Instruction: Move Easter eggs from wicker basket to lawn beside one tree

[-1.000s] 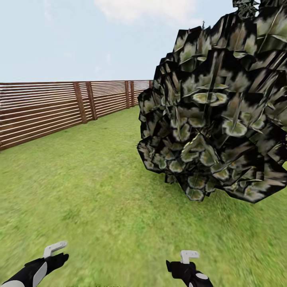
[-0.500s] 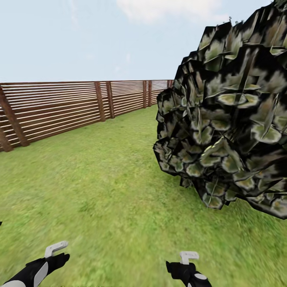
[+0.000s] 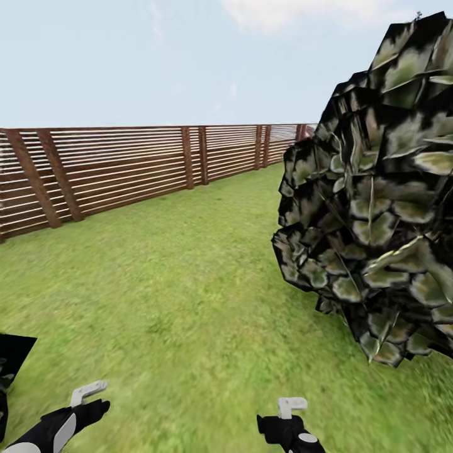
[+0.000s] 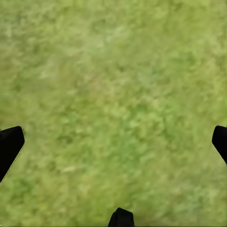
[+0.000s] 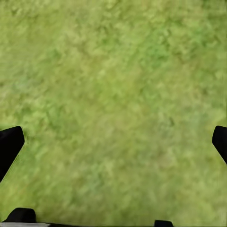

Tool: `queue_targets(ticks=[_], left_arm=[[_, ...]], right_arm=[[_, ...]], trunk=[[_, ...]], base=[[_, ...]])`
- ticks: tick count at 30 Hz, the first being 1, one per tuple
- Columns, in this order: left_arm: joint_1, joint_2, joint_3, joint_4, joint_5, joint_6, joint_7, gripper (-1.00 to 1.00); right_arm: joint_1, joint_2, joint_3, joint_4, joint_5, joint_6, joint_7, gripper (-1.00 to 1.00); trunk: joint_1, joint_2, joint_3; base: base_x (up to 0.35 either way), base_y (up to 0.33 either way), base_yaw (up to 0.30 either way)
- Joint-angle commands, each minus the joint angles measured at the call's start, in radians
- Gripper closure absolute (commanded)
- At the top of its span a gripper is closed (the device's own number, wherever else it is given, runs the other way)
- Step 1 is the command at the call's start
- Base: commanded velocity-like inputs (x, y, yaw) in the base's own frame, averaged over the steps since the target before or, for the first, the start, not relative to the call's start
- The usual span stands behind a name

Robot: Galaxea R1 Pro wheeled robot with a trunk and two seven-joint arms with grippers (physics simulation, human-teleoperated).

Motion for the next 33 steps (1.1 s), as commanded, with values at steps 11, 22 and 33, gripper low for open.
queue_targets(ticks=[11, 22, 33], left_arm=[[-0.001, 0.0, 0.007, -0.002, -0.002, 0.008, -0.005, -1.0], [-0.001, -0.001, 0.007, -0.002, -0.002, 0.006, -0.005, -1.0], [-0.001, -0.002, 0.007, -0.002, -0.002, 0.005, -0.005, -1.0]], right_arm=[[0.0, 0.0, 0.004, -0.002, -0.007, 0.005, -0.005, -1.0], [0.0, 0.0, 0.004, -0.002, -0.007, 0.007, -0.005, -1.0], [-0.001, 0.0, 0.004, -0.002, -0.008, 0.005, -0.005, -1.0]], trunk=[[0.001, -0.002, -0.011], [0.001, -0.002, -0.02], [0.001, -0.002, -0.029]], base=[[0.203, 0.25, 0.269], [0.201, 0.135, 0.266], [0.328, 0.003, 0.264]])
